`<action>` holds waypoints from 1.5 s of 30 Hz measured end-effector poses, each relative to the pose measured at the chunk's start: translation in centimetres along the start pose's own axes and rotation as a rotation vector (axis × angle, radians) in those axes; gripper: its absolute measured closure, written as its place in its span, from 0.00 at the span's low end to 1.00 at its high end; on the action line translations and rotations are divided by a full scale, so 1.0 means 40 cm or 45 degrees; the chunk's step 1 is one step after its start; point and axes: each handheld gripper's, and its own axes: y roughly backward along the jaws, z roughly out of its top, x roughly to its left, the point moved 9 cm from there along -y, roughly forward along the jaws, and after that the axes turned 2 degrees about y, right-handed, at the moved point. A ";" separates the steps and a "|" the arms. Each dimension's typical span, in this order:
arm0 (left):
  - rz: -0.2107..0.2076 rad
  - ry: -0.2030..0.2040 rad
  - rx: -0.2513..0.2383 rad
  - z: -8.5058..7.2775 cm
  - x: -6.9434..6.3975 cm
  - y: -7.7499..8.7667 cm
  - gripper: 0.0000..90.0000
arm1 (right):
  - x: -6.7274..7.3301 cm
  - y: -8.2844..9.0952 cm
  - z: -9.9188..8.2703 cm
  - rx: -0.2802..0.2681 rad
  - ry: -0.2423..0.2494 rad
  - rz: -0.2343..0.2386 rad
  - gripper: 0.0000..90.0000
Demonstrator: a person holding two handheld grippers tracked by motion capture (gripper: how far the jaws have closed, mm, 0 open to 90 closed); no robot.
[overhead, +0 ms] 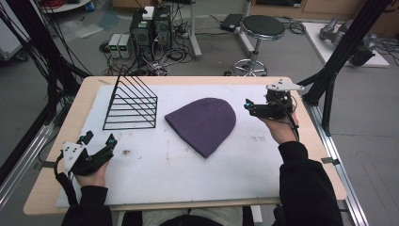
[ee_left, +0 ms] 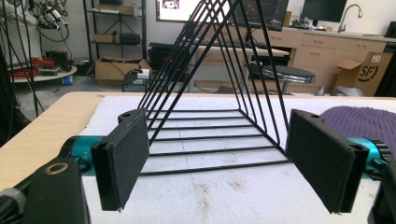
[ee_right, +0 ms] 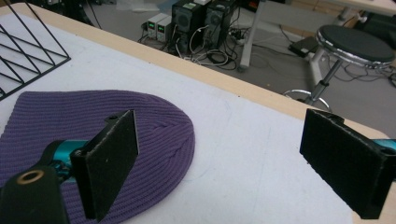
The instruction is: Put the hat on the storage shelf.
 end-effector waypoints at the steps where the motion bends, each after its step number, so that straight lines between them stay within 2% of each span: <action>1: -0.001 0.001 0.001 0.000 0.000 0.000 0.24 | 0.001 -0.007 0.002 0.006 -0.004 0.006 0.12; 9: -0.001 0.012 -0.002 0.000 0.002 0.001 0.24 | 0.008 -0.079 0.012 0.085 0.012 0.003 0.12; 17: -0.005 0.021 0.002 -0.002 0.005 -0.002 0.24 | 0.032 -0.141 0.000 0.154 0.014 0.025 0.12; 22: -0.006 0.029 0.003 -0.003 0.007 -0.003 0.24 | 0.043 -0.169 -0.014 0.205 -0.012 0.051 0.12; 23: -0.008 0.032 0.004 -0.004 0.008 -0.005 0.24 | 0.050 -0.186 -0.022 0.234 -0.033 0.069 0.12; 30: -0.012 0.041 0.003 -0.005 0.009 -0.006 0.24 | 0.065 -0.247 -0.068 0.370 0.007 0.045 0.12; 34: -0.014 0.047 0.009 -0.006 0.010 -0.007 0.24 | 0.066 -0.274 -0.088 0.418 0.038 -0.002 0.12; 42: -0.020 0.057 0.010 -0.007 0.011 -0.008 0.24 | 0.065 -0.324 -0.139 0.529 -0.022 -0.025 0.12; 45: -0.023 0.057 0.011 -0.008 0.010 -0.009 0.25 | 0.066 -0.334 -0.151 0.548 -0.105 -0.015 0.12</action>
